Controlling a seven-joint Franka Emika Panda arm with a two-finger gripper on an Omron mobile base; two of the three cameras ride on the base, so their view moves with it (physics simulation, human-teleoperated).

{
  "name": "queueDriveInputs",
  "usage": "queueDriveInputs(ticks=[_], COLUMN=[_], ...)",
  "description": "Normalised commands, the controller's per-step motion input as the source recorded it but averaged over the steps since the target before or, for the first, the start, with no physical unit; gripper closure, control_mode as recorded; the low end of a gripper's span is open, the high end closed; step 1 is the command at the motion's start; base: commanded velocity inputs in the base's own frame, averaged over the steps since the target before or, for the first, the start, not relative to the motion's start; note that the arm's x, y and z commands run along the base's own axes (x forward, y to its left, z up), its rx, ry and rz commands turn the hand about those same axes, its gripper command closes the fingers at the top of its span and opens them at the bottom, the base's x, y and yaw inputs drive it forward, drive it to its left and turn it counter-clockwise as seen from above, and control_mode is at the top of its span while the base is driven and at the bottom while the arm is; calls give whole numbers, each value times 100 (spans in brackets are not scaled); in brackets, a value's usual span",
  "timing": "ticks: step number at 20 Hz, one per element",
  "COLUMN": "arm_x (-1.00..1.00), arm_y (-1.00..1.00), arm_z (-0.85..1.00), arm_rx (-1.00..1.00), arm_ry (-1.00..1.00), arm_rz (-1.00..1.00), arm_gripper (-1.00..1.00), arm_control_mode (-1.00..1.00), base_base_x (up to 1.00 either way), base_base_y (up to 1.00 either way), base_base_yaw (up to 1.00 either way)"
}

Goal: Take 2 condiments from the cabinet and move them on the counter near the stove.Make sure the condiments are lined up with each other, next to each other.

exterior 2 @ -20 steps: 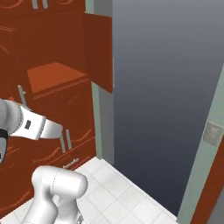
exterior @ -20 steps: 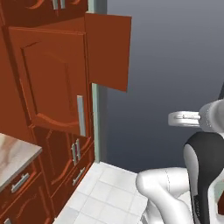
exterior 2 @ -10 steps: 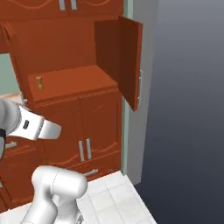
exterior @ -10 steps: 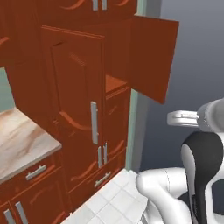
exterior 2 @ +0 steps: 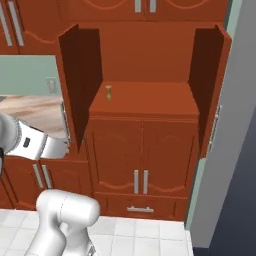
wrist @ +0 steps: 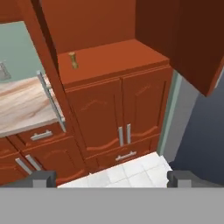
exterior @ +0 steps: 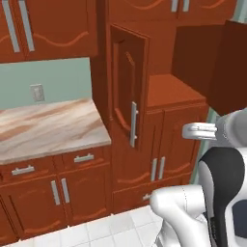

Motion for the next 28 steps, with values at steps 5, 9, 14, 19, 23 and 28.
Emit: queueDriveInputs(ticks=[5, 9, 14, 19, 23, 28], arm_x=[0, 0, 0, 0, 0, 0], arm_y=[0, 0, 0, 0, 0, 0], arm_z=[0, 0, 0, 0, 0, 0], arm_rx=[0, 0, 0, 0, 0, 0], arm_ry=[0, 0, 0, 0, 0, 0], arm_rz=[0, 0, 0, 0, 0, 0], arm_gripper=[-100, -100, -100, -100, -100, -100], arm_control_mode=[100, 100, 100, 100, 100, 100], base_base_x=[0, 43, 77, 51, 64, 22], base_base_y=[-97, -41, -1, -26, -3, -26], base_base_yaw=[48, 44, 40, 30, 28, 15])
